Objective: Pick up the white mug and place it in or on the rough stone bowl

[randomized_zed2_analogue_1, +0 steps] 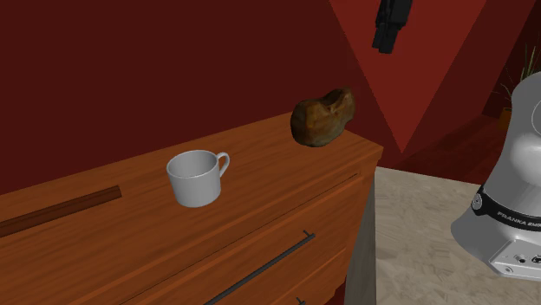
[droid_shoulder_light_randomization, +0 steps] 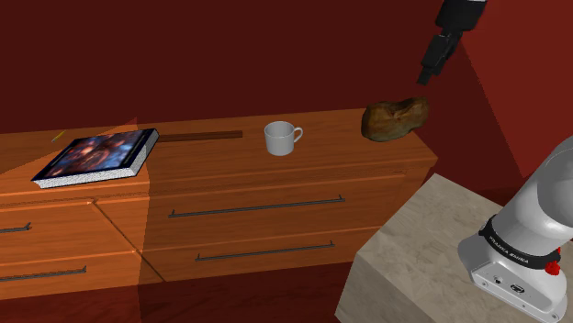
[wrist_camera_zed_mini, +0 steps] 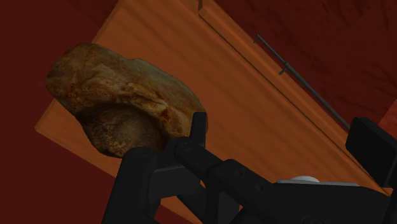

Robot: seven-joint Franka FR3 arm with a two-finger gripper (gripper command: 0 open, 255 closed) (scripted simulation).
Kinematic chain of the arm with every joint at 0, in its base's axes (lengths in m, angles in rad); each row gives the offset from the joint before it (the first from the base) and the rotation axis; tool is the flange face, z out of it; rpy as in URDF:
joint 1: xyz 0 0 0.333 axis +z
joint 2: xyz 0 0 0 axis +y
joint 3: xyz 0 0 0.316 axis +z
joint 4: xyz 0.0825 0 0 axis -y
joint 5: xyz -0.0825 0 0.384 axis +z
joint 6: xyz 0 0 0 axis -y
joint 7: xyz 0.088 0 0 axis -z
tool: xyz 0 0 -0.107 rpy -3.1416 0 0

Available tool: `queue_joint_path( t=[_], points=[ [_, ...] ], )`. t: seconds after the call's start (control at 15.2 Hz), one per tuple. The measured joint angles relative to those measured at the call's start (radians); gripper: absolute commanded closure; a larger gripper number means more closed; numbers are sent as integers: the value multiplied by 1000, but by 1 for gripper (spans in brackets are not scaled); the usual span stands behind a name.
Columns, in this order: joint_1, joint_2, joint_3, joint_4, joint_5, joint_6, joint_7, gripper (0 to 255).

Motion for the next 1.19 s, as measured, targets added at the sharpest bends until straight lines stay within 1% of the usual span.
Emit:
queue_joint_path(
  t=[0.13,0.26,0.66,0.86,0.99,1.19],
  points=[
    [3,10,8,-2,4,12,9,0],
    [14,51,35,-1,17,52,38,0],
    [44,225,126,39,47,189,142,0],
    [54,329,170,100,49,234,196,0],
    [59,386,195,116,45,274,230,0],
    [63,510,232,187,28,326,284,0]
  ],
)
